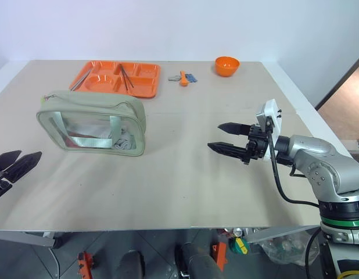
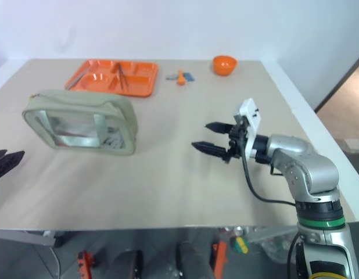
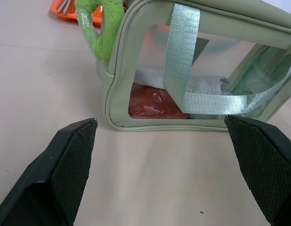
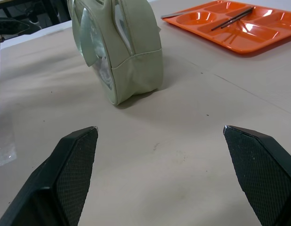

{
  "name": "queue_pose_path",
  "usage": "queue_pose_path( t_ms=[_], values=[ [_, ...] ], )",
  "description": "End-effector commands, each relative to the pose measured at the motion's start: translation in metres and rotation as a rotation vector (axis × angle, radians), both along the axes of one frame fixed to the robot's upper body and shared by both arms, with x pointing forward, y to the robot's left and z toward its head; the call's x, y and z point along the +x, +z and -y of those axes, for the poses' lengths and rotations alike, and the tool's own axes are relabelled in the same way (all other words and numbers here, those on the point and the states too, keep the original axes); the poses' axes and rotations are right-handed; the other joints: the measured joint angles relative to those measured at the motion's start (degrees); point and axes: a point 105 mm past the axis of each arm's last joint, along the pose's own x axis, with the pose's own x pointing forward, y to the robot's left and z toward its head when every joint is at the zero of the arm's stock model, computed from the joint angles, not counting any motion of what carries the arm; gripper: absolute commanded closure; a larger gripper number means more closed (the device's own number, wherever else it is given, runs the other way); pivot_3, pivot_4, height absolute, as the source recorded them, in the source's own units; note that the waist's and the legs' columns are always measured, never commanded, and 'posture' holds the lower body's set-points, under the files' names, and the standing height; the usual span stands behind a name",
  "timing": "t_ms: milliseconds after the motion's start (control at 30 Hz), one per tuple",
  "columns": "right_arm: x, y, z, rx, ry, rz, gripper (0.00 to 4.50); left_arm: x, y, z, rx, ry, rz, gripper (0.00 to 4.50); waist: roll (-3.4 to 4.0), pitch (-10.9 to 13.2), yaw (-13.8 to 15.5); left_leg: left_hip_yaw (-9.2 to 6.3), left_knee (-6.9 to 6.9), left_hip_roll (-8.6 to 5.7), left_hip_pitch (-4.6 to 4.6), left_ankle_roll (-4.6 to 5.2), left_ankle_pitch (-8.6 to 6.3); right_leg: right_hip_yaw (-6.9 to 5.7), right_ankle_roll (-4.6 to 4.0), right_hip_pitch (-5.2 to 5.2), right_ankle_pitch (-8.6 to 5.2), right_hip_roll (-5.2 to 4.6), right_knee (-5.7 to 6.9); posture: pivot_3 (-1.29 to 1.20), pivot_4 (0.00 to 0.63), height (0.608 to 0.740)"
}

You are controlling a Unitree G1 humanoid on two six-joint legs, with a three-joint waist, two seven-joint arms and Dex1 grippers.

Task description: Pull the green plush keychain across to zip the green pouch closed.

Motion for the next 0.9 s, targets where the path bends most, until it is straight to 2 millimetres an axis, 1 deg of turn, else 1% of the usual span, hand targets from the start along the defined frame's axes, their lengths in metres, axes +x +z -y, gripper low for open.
queue_pose_path(
  t_ms=[33, 300, 533, 900],
  values=[
    [0.0, 0.014, 0.0, 0.007, 0.003, 0.062, 0.08, -0.001, 0.011, 0.004, 0.018, -0.015, 0.029, 0.0, 0.0, 0.0, 0.0, 0.0, 0.0, 0.0, 0.0, 0.0, 0.0, 0.0, 0.0, 0.0, 0.0, 0.0, 0.0, 0.0, 0.15, 0.74],
    [0.001, 0.016, -0.001, -0.009, 0.018, 0.067, 0.08, 0.0, 0.021, 0.007, 0.048, -0.038, 0.042, 0.0, 0.0, 0.0, 0.01, -0.01, 0.01, 0.0, 0.0, 0.0, 0.0, -0.01, 0.0, 0.0, 0.0, 0.01, 0.01, 0.0, 0.15, 0.74],
    [0.001, 0.018, -0.003, -0.015, 0.028, 0.074, 0.08, 0.004, 0.024, 0.009, 0.084, -0.051, 0.042, 0.0, 0.0, 0.0, 0.01, 0.0, 0.02, 0.0, 0.0, 0.0, 0.0, 0.0, 0.0, 0.0, 0.0, 0.01, 0.01, 0.0, 0.15, 0.74],
    [0.001, 0.015, -0.002, -0.017, 0.02, 0.07, 0.08, 0.005, 0.022, 0.007, 0.074, -0.058, 0.041, 0.0, 0.0, 0.0, 0.01, 0.0, 0.02, 0.0, 0.0, 0.0, 0.0, -0.01, 0.0, 0.0, 0.0, 0.01, 0.02, 0.0, 0.15, 0.74]
  ],
)
